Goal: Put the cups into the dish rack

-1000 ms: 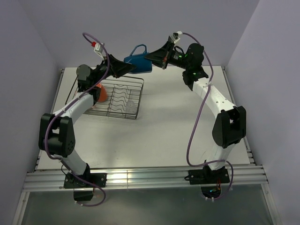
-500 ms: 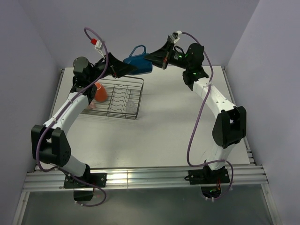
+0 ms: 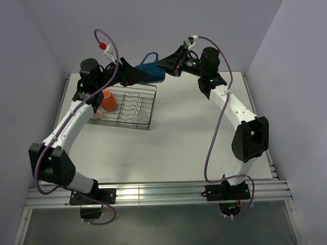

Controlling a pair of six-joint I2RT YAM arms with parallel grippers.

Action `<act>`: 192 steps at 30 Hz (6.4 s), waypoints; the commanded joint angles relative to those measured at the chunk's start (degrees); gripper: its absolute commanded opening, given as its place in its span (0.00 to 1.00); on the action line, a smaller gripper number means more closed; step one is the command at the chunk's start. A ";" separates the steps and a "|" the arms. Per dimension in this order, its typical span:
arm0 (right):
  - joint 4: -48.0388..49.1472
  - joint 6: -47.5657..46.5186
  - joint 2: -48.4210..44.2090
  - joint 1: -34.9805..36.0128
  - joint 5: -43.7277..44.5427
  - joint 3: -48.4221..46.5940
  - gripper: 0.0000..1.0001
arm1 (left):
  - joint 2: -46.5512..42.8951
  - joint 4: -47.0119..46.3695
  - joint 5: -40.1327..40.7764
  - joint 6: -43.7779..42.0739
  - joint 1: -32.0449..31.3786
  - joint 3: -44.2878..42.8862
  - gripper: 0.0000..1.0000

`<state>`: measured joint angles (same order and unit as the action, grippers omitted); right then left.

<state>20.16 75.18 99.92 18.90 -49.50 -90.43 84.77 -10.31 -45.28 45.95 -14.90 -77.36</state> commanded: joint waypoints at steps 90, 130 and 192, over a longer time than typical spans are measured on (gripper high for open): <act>-26.49 -39.67 -35.76 0.79 32.18 30.93 0.54 | 2.15 46.43 50.02 -39.98 6.72 -8.96 0.00; -25.35 -39.84 -34.79 0.79 30.25 31.55 0.54 | -1.63 41.24 52.22 -43.93 2.68 -4.29 0.00; -25.08 -40.72 -31.72 0.79 29.63 32.34 0.54 | 11.29 45.29 53.36 -44.02 2.59 -6.40 0.00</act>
<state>-7.27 35.44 67.85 19.38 -19.55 -58.48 95.64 38.33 8.88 2.11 -12.71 -80.79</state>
